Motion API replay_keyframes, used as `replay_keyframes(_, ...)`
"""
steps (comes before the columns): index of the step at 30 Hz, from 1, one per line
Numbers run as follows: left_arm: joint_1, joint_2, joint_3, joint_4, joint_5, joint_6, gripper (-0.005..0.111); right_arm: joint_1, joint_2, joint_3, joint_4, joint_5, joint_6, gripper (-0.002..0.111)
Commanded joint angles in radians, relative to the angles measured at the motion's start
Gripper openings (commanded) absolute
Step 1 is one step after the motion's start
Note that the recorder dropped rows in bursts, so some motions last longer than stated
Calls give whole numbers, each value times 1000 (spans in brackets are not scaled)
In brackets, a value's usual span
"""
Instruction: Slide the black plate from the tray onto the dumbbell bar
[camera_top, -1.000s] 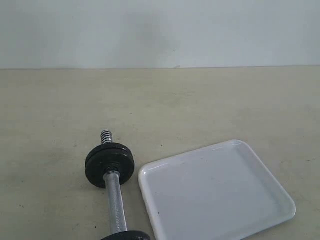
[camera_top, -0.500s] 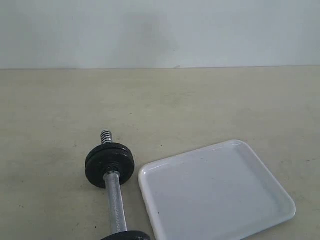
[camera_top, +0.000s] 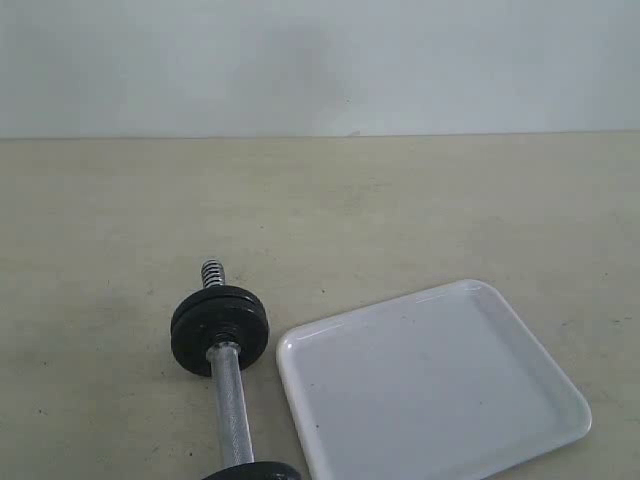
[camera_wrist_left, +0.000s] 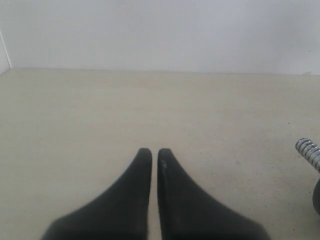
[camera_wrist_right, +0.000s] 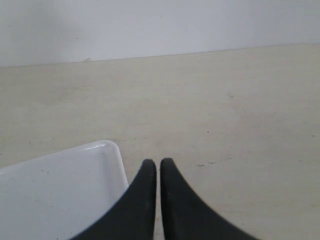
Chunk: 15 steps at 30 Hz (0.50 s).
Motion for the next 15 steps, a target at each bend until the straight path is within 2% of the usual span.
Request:
replay_keyframes(1,3,-1,2,5,-2,-11,4,-15,-4,0,-1,-4,2,1)
replay_keyframes(15,3,-1,2,5,-2,-11,4,-15,-4,0,8,-4,2,1)
